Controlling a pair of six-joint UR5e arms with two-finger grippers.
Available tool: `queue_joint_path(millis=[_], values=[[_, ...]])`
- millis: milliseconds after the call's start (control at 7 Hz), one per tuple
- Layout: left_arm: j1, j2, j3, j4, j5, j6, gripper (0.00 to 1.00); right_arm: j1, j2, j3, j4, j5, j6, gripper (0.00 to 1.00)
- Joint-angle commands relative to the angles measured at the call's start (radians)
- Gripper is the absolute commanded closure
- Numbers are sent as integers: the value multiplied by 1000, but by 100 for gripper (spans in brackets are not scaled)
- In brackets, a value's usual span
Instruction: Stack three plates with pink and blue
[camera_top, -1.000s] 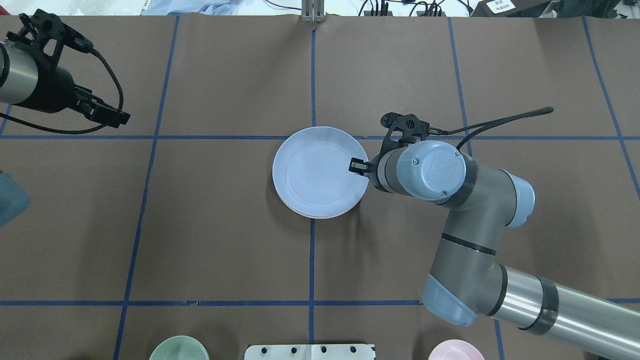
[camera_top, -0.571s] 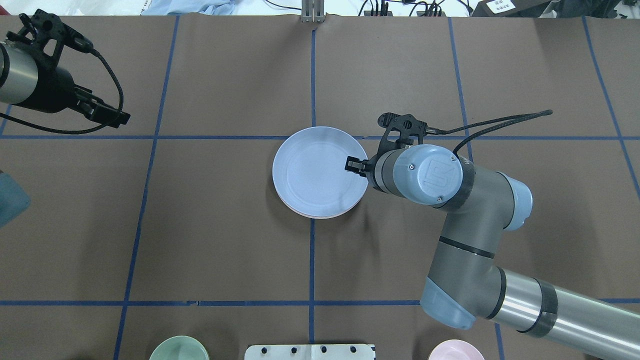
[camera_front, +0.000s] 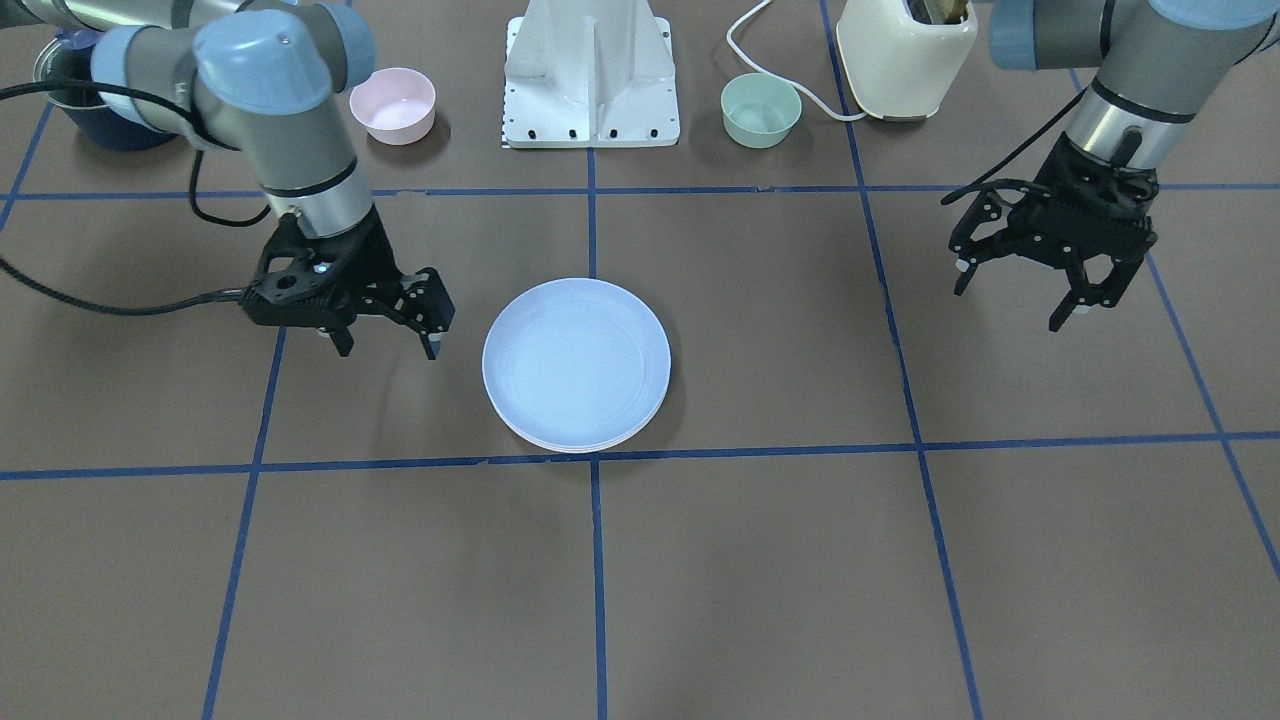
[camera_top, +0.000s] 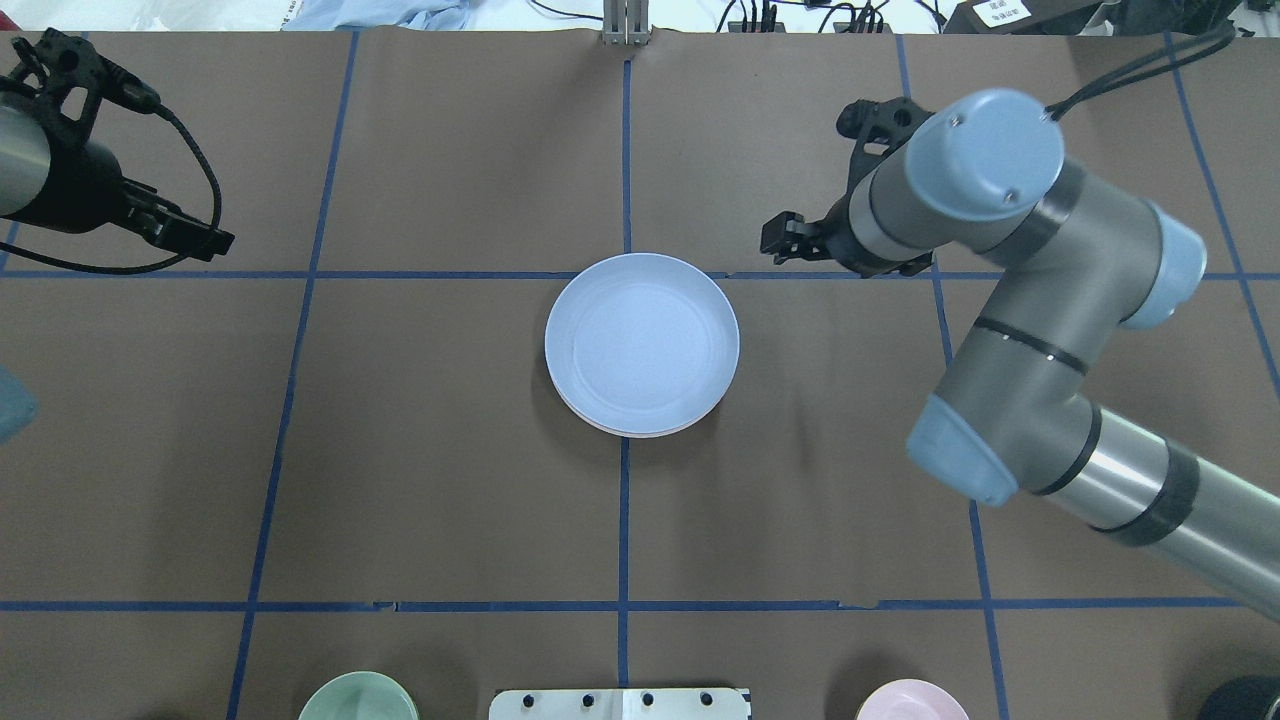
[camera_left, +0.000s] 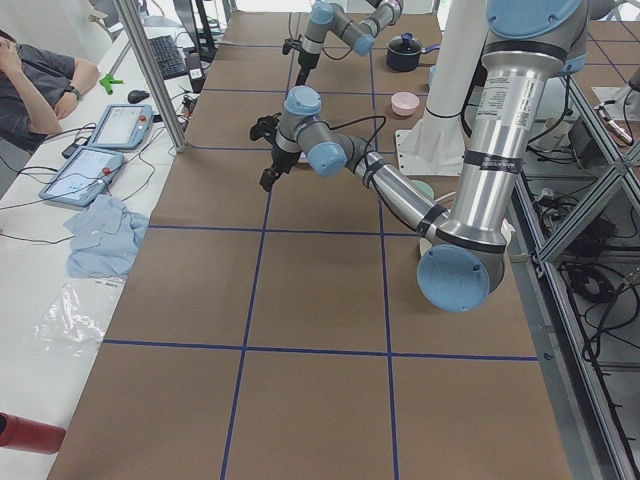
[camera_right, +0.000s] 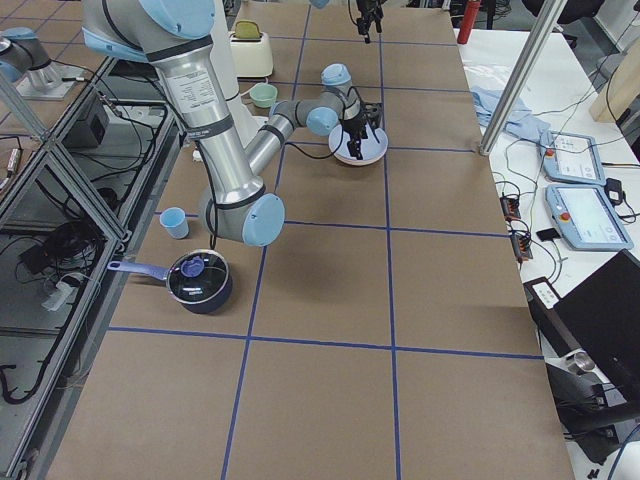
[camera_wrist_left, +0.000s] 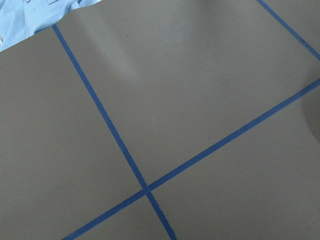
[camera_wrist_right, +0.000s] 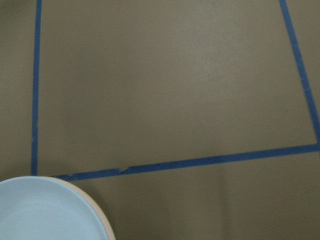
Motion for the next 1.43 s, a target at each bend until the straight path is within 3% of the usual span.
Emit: queue_joint_path(millis=[0,286,429,714,1000,1286], values=[[-56,73,14,13,1,6,0,200,-23,4,-125,160,-308,0],[-205,145,25,15,-5,30,0,390,-118,-3,-182,264,-671,0],[-277,163,56,15,-70,127,0,488,-193,-3,-195,327,-850,0],[-484,165,247,20,-238,518,0,635,-359,-5,-193,372,-1180,0],[-561,170,330,23,-240,608,0,709,-541,-3,-177,371,-1328,0],[-590,183,353,120,-240,622,0,763,-696,-5,-176,366,-1352,0]])
